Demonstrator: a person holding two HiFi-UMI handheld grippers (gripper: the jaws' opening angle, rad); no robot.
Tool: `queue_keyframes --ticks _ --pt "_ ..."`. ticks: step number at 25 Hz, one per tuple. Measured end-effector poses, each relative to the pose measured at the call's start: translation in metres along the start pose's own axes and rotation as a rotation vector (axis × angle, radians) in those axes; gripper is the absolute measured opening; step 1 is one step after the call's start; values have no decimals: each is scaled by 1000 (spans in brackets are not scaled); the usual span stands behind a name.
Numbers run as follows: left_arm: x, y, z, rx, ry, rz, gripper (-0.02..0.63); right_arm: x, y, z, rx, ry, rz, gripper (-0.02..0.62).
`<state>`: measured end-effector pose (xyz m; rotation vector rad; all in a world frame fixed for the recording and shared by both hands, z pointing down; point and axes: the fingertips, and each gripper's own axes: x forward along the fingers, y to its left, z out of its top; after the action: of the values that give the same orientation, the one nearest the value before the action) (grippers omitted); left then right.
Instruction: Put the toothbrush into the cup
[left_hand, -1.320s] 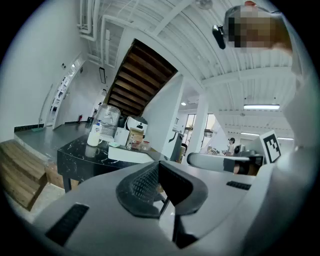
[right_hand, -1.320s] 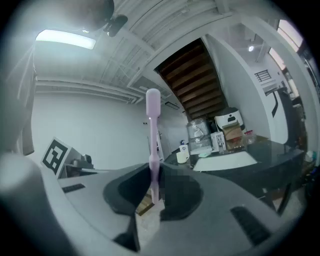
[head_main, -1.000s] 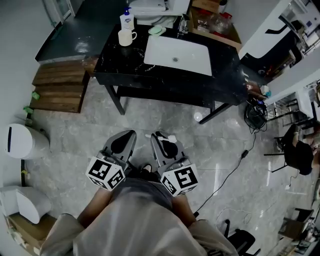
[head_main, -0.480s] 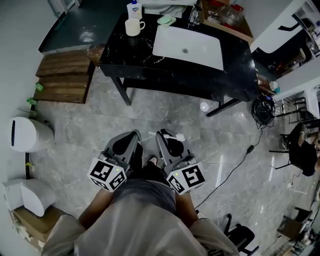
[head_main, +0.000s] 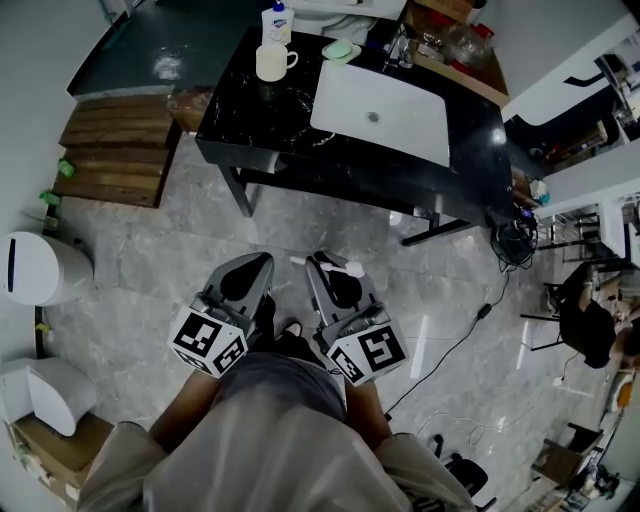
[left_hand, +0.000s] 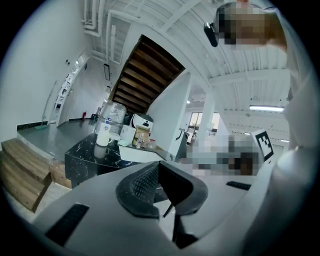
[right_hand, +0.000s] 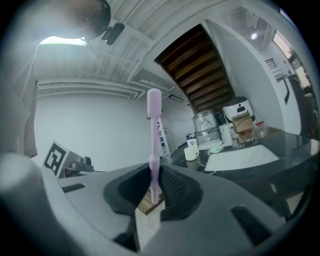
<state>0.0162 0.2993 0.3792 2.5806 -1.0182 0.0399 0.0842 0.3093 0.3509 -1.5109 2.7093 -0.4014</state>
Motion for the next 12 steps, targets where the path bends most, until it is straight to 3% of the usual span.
queue_keyframes --ticks 12 --pt "31 78 40 -21 -53 26 9 86 -12 28 -32 -9 18 57"
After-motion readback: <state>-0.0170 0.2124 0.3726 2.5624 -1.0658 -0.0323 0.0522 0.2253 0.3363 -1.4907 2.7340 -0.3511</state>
